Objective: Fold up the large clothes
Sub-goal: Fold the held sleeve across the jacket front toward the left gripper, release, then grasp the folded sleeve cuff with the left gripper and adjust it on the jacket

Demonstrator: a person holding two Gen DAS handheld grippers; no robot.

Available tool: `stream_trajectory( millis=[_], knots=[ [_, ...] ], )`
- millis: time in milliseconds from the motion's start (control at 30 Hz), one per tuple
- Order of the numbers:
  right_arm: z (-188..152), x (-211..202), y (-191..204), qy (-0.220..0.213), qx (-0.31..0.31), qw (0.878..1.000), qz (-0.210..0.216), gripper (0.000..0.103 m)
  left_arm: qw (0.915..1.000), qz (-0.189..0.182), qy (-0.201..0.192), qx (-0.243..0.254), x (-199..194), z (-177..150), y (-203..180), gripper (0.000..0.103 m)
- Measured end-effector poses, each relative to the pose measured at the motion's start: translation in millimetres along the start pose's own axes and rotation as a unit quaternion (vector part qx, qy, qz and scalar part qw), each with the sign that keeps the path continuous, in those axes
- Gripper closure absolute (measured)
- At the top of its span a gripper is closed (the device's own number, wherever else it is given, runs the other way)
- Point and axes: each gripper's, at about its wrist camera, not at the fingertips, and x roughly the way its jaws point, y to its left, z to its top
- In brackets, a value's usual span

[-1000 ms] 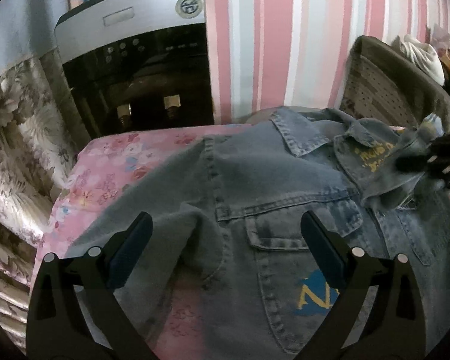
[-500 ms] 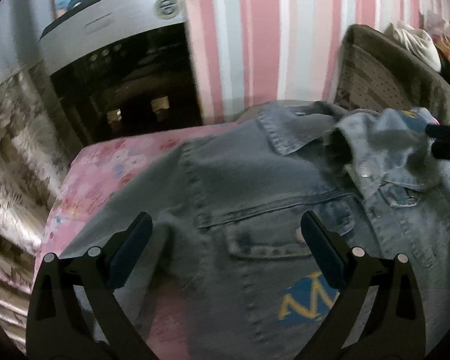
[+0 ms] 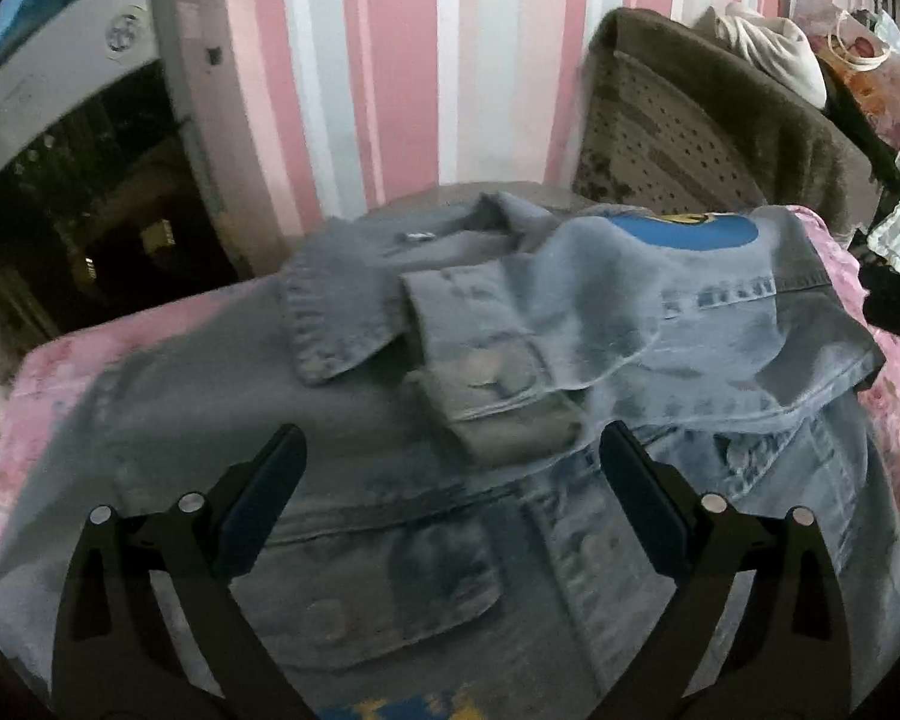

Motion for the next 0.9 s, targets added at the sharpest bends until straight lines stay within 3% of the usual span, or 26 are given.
stream_trajectory(
  millis=[67, 167, 267, 400, 500, 567, 733, 833, 900],
  knots=[
    [-4.0, 3.6, -7.8, 0.003, 0.011, 1.0, -0.005, 0.041, 0.9999, -0.011, 0.009, -0.003, 11.6, 5.7, -6.0, 0.023],
    [-9.5, 11.7, -19.8, 0.014, 0.038, 0.999, -0.007, 0.041, 0.9978, -0.055, 0.034, -0.013, 27.5, 11.0, -10.6, 0.07],
    [-14.9, 19.8, -26.4, 0.027, 0.049, 0.998, -0.007, 0.041, 0.9973, -0.067, 0.024, -0.021, 26.4, 13.9, -11.0, 0.081],
    [-14.8, 15.5, -28.0, 0.016, 0.055, 0.998, -0.007, 0.041, 0.9957, -0.079, -0.027, -0.041, -15.7, 11.1, 10.2, 0.082],
    [-8.3, 10.8, -24.5, 0.01, 0.053, 0.999, -0.004, 0.041, 0.9939, -0.08, -0.039, -0.065, -41.7, 6.2, 37.2, 0.082],
    [-2.0, 8.5, -17.2, 0.006, 0.049, 0.999, -0.004, 0.041, 0.9952, -0.058, -0.034, -0.071, -53.3, -3.4, 58.4, 0.082],
    [10.8, 14.6, 3.6, 0.009, 0.038, 0.999, -0.004, 0.041, 0.9977, -0.014, 0.023, -0.063, -44.7, -45.0, 98.7, 0.082],
    [15.8, 30.1, 10.8, 0.027, 0.039, 0.999, 0.001, 0.041, 0.9973, -0.006, 0.052, -0.051, -33.8, -58.9, 99.1, 0.072],
    [19.6, 43.5, 14.7, 0.04, 0.038, 0.998, 0.002, 0.041, 0.9982, 0.002, 0.04, -0.045, -40.5, -58.4, 97.5, 0.06]
  ],
)
